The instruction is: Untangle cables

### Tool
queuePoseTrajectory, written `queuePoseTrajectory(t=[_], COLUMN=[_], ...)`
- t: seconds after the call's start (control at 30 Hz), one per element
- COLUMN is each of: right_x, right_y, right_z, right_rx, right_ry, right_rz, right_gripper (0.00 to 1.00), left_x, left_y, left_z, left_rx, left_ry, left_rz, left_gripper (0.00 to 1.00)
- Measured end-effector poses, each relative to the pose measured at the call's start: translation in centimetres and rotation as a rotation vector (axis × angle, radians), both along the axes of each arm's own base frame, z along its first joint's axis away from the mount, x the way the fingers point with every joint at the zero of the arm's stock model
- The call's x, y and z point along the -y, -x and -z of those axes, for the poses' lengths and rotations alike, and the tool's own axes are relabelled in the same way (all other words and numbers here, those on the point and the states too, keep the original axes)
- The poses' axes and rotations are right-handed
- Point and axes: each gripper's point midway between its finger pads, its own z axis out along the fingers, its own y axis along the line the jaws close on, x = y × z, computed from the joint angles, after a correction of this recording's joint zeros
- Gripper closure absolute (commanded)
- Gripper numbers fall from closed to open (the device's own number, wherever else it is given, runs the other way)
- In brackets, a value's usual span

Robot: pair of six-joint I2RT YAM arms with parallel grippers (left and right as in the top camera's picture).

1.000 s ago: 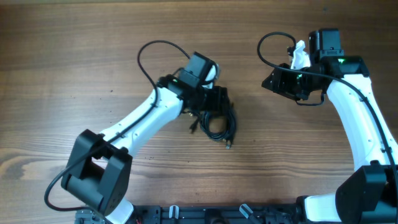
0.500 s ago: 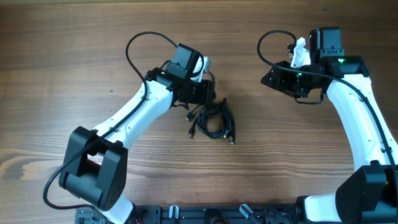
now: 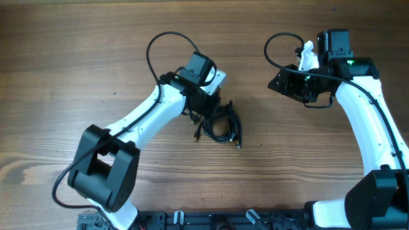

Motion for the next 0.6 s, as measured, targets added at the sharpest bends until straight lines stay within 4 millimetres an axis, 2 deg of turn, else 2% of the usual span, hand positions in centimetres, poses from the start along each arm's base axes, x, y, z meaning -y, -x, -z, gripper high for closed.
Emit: queuePoseTrajectory(t=[0.03,0.07,0.23,0.37,0.6], right_x=[0.0,0.0,0.0,0.0,0.0], right_y=[0.0,0.0,0.1,0.1,0.1], right_z=[0.0,0.0,0.0,0.0,0.0], right_rx=[-0.001,-0.002,-0.006,-0.006,-0.003], right_ry=[0.0,0.0,0.001,0.001,0.0], right_rz=[0.0,0.0,0.0,0.0,0.0], right_gripper=[0.48,0.48,0.46,0.45,0.44], left_x=[0.1,0.0,-1.3,-1.9,-2.0], left_y=[-0.1,-0.2,-0.4,-0.6,0.7], left_z=[0.6,1.3,4.1,4.3,4.6], left_rx=[0.004,0.0,-0.033,-0.042,-0.092], left_ry=[-0.018,-0.031,-0.12,-0.148,-0.168], left_rz=[0.006,0.006,-0.053,-0.14,-0.151], left_gripper=[0.59,0.64,0.65,0.66,0.67])
